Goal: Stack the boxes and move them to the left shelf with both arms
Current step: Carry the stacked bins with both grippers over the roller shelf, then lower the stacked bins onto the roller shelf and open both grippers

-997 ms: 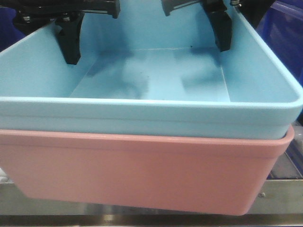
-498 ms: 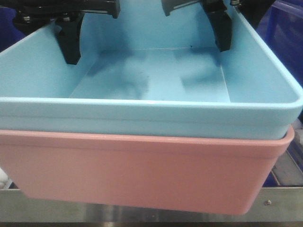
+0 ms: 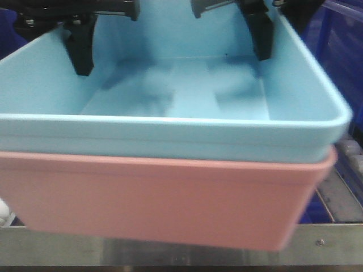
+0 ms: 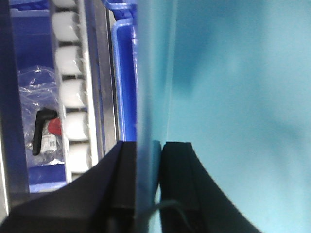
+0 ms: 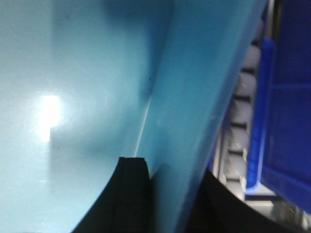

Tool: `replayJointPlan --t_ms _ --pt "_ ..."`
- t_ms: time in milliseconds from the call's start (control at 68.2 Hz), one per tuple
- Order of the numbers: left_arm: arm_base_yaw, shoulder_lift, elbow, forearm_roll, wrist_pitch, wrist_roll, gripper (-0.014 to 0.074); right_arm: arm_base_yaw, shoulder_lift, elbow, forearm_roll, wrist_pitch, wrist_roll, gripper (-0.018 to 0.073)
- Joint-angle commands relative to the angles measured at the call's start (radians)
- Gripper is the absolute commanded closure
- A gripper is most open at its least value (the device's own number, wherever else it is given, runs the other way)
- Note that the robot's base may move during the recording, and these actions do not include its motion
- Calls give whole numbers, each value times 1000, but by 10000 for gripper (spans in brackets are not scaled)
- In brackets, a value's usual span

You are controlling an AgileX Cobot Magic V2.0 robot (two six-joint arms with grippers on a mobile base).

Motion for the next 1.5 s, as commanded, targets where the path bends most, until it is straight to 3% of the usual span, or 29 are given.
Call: replayJointPlan --t_ms 0,205,396,557,689,1100,1202,1305,1481 --pt "24 -49 -60 -73 -209 -1 608 -5 -41 -48 42 -204 -46 503" --pt "119 -49 -60 -87 -269 -1 608 -98 -29 -56 98 -351 -126 503" --pt "160 -40 -60 -80 -359 -1 608 -159 58 -151 203 -352 -258 503" --pt "162 6 -60 12 -365 -1 608 -167 143 -232 210 -338 -295 503" --pt "162 51 -60 35 -365 -1 608 -167 189 -262 210 -339 -300 503" --pt "162 166 -60 43 -361 -1 603 -167 231 -266 207 -338 -300 499" --pt "162 166 -60 43 -361 -1 556 -167 231 -267 206 -331 -300 485" --pt "162 166 -60 43 -356 -1 428 -167 231 -267 206 -319 -300 350" --pt "162 162 -60 41 -322 -1 160 -169 231 -269 195 -289 -300 -27"
